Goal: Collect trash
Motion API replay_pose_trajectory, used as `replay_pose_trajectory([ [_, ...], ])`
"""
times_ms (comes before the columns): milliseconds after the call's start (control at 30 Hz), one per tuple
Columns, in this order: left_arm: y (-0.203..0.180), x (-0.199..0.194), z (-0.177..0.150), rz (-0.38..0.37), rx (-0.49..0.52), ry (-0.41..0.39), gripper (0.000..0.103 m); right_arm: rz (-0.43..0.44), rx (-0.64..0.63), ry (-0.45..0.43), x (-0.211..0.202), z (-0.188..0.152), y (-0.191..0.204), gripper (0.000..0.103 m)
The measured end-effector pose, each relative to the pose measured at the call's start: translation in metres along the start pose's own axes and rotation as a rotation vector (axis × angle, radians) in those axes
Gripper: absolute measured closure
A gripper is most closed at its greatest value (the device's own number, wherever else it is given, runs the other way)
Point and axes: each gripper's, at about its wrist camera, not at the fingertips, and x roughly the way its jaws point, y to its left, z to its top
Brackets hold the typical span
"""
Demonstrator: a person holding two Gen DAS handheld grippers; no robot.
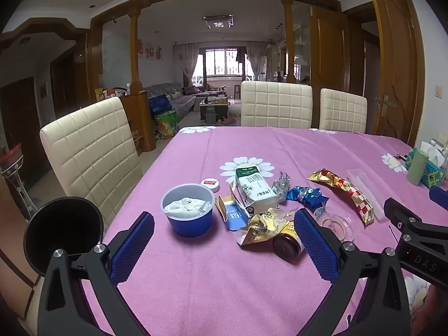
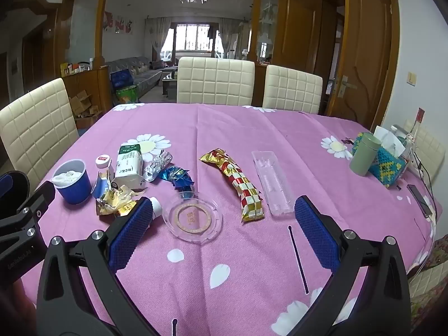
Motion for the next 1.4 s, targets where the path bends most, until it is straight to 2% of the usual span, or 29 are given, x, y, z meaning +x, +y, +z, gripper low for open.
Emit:
replay_pose_trajectory([
  [1400, -0.0038, -0.0019, -0.0008, 0.001, 0.013, 0.002, 0.006, 0.0, -0.008, 0.023, 0.0028, -0.0013, 0.0002, 0.003],
])
